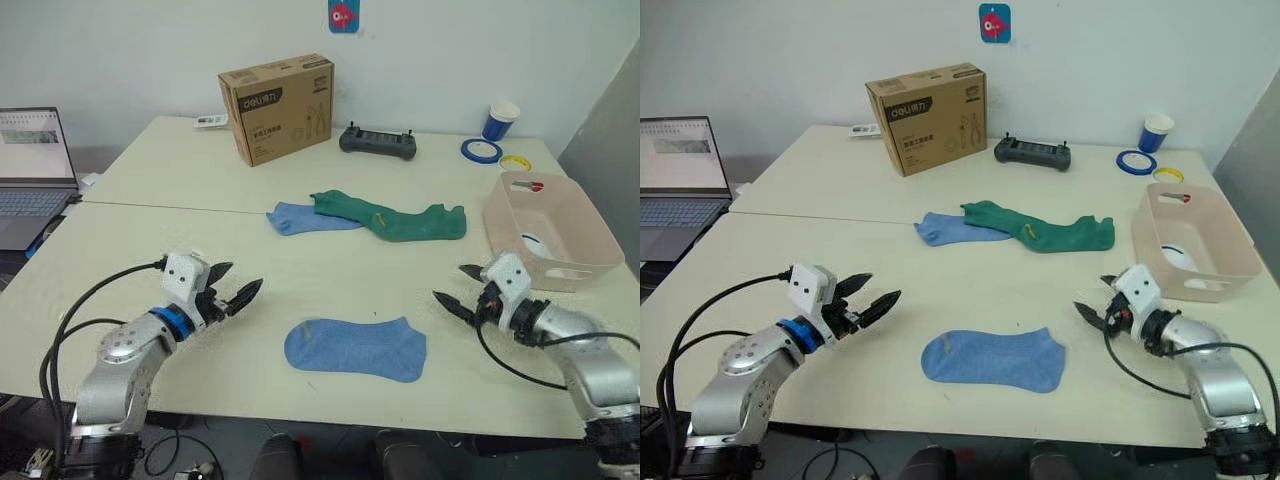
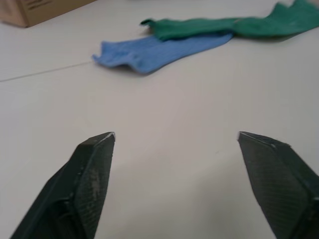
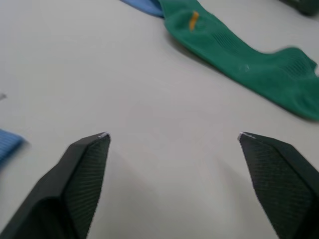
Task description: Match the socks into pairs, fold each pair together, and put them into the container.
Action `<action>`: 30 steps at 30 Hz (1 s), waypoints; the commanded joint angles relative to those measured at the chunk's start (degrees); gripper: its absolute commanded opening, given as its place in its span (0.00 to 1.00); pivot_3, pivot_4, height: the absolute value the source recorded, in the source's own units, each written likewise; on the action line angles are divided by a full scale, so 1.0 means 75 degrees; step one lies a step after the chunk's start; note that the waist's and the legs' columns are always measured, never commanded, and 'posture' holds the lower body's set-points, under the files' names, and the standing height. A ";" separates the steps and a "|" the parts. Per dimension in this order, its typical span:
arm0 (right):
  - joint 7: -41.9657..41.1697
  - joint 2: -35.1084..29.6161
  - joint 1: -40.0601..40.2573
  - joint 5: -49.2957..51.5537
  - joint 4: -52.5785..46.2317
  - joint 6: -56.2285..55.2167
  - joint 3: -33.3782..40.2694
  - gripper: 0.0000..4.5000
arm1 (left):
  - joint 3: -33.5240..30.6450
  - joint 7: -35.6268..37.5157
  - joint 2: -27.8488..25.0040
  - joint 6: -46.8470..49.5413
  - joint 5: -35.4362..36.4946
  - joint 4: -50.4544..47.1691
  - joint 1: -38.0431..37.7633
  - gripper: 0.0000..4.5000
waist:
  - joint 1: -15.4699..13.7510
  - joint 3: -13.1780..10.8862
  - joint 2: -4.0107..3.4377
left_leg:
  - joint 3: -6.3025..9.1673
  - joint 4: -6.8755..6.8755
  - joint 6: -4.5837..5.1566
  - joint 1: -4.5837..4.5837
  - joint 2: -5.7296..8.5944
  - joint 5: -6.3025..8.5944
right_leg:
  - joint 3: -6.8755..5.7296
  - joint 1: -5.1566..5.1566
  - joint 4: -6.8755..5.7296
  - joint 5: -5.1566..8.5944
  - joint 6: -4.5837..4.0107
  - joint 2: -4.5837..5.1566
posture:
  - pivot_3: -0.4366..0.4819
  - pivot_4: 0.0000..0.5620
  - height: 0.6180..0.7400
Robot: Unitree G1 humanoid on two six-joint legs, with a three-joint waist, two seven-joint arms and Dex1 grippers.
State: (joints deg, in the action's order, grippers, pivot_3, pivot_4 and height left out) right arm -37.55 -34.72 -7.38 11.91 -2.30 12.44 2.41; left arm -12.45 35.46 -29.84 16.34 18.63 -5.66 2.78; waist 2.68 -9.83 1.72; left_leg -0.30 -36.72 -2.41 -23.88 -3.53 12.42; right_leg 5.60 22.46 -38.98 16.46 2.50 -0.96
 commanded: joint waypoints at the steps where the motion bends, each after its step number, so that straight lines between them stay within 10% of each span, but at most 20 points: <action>1: 0.0251 0.0134 -0.0075 -0.0069 -0.0352 -0.0121 0.0149 1.00 | -0.0068 -0.0305 0.0138 -0.0355 -0.0193 -0.0281 -0.0205 0.99 | 0.0015 0.0000 -0.0001 | 0.0000 0.0001 0.0000 0.0000 -0.0001 0.0000 | 0.0000 0.0000 -0.0001 0.0000 0.0000 0.0000 | 0.48 0.27 1.00; 14: 0.0158 0.0332 -0.0696 0.0468 -0.1660 0.1300 0.0088 1.00 | 0.0235 -0.0365 0.0061 -0.0404 -0.0561 0.0450 0.0635 0.99 | 0.0016 -0.0001 -0.0003 | 0.0005 0.0000 -0.0001 0.0008 -0.0003 0.0000 | -0.0008 -0.0004 -0.0006 -0.0001 0.0000 -0.0002 | 0.48 0.27 1.00; 20: -0.0081 0.0290 -0.1361 0.0745 -0.2385 0.2161 -0.0366 1.00 | 0.0994 -0.0337 -0.0024 -0.1163 -0.1576 0.3345 0.3081 0.99 | -0.0023 -0.0001 0.0000 | 0.0008 -0.0003 -0.0001 0.0003 0.0004 0.0000 | -0.0010 -0.0006 0.0000 -0.0005 0.0008 -0.0006 | 0.48 0.27 1.00; 30: 0.0135 0.0432 -0.1567 0.0817 -0.2778 0.2539 -0.0415 1.00 | 0.0248 0.0094 0.1062 -0.0534 -0.0582 0.7969 0.6481 0.99 | -0.0108 -0.0005 0.0009 | 0.0012 -0.0002 0.0003 -0.0036 0.0007 0.0002 | -0.0013 0.0028 0.0001 -0.0006 0.0011 -0.0010 | 0.48 0.27 1.00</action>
State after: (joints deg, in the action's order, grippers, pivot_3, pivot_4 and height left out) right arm -37.09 -31.28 -19.04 17.57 -20.97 31.85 -2.06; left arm -9.40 36.05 -22.11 12.41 13.28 51.43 48.87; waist 1.87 -9.87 1.78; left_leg -0.19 -36.72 -2.39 -24.25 -3.48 12.43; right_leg 5.48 22.76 -38.99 16.43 2.58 -1.05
